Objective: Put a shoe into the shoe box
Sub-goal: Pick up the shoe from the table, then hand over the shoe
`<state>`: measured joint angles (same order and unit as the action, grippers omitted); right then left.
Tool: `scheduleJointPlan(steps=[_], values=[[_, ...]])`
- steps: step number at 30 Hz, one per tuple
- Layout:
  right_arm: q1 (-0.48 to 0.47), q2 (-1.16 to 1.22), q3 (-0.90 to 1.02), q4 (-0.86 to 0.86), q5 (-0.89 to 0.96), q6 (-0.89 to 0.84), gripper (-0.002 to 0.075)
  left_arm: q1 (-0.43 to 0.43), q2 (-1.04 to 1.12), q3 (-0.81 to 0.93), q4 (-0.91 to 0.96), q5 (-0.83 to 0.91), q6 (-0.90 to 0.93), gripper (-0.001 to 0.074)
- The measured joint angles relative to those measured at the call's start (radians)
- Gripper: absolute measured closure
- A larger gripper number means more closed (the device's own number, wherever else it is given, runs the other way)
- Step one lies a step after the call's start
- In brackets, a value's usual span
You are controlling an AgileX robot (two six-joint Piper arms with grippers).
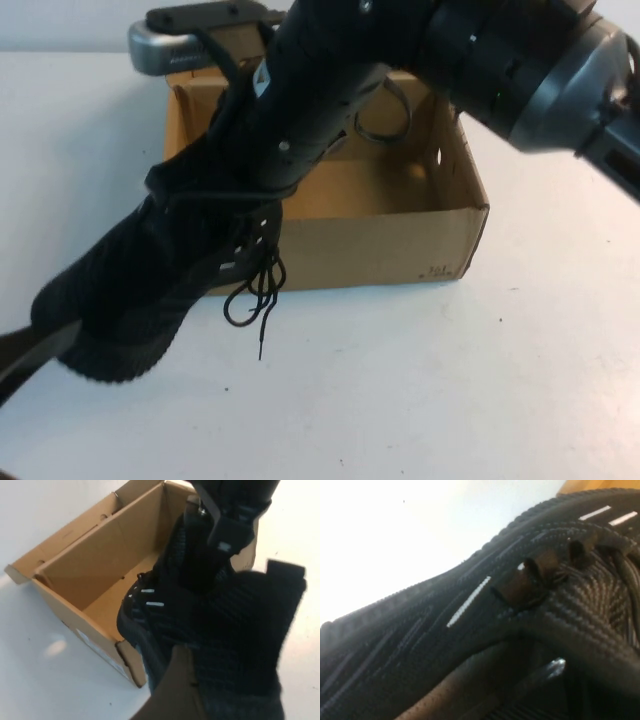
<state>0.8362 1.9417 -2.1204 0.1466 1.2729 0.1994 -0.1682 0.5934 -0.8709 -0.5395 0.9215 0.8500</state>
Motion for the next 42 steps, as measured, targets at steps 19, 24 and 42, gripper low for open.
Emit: scheduleJointPlan(steps=[19, 24, 42], values=[[-0.2, 0.056, -0.141, 0.225, 0.004, -0.094, 0.0729, 0.0, 0.24, -0.135, -0.161, -0.094, 0.186, 0.0157], [-0.2, 0.063, -0.141, 0.221, 0.004, -0.097, 0.0729, -0.005, 0.327, -0.16, -0.181, -0.092, 0.248, 0.0157], [-0.2, 0.083, -0.144, 0.26, 0.004, -0.1, 0.0731, -0.241, 0.479, -0.191, 0.152, -0.203, 0.064, 0.0158]])
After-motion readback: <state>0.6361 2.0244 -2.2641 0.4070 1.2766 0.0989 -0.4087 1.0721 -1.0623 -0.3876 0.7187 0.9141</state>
